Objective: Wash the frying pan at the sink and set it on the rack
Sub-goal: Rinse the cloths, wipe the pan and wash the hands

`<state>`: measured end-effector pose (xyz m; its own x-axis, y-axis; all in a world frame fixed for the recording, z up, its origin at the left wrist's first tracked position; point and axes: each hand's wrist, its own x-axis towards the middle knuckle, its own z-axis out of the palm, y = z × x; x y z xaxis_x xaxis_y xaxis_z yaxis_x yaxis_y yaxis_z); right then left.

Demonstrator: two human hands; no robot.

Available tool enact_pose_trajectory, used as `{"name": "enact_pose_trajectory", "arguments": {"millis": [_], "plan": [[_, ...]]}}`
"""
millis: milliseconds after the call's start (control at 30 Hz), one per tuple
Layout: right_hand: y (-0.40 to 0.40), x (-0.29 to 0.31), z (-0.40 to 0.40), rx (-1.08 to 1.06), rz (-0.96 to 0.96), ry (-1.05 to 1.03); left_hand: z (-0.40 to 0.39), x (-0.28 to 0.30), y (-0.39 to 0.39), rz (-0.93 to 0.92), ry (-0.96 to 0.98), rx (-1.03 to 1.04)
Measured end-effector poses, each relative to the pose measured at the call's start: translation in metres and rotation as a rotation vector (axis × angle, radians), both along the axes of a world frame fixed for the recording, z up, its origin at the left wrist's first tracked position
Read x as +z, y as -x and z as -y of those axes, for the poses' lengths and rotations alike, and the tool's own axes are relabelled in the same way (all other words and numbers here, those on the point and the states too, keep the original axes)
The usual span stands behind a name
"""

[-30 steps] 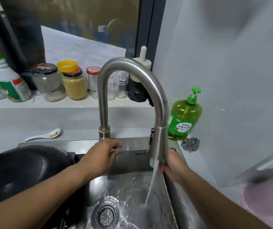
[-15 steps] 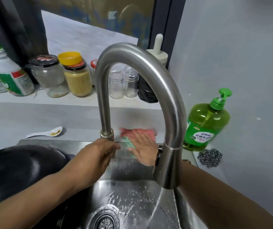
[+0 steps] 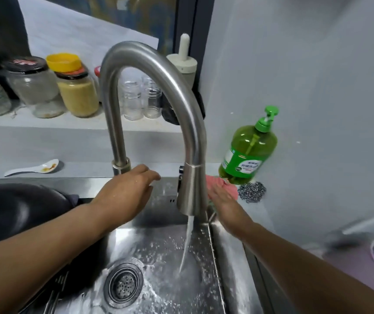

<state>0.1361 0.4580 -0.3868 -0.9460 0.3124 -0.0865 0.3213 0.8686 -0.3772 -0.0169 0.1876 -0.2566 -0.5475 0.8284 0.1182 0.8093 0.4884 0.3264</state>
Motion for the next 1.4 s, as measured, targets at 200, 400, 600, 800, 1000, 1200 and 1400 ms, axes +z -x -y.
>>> {"name": "enact_pose_trajectory", "arguments": {"millis": [200, 400, 600, 800, 1000, 1200, 1400], "plan": [[-0.028, 0.049, 0.016, -0.314, 0.073, 0.146, -0.02, 0.0, 0.006, 0.078, -0.013, 0.012], [-0.084, 0.042, 0.027, -0.42, 0.376, 0.01, -0.02, -0.008, -0.017, 0.195, 0.181, 0.042], [-0.118, 0.006, 0.022, -0.331, 0.151, -0.091, -0.016, -0.014, -0.021, 0.411, 0.222, 0.089], [-0.134, 0.044, 0.067, -0.579, -0.358, 0.352, 0.003, -0.02, -0.031, 0.755, 0.165, 0.232], [-0.072, 0.067, 0.112, -0.828, -0.298, 1.238, 0.008, -0.025, -0.074, 1.369, -0.207, 0.574], [-0.001, 0.068, 0.184, -0.996, -0.324, 1.36, -0.014, -0.047, -0.086, 2.063, -0.341, 0.681], [-0.014, 0.074, 0.211, -0.54, -0.295, 0.856, -0.027, -0.083, -0.09, 2.369, -0.801, 0.77]]}}
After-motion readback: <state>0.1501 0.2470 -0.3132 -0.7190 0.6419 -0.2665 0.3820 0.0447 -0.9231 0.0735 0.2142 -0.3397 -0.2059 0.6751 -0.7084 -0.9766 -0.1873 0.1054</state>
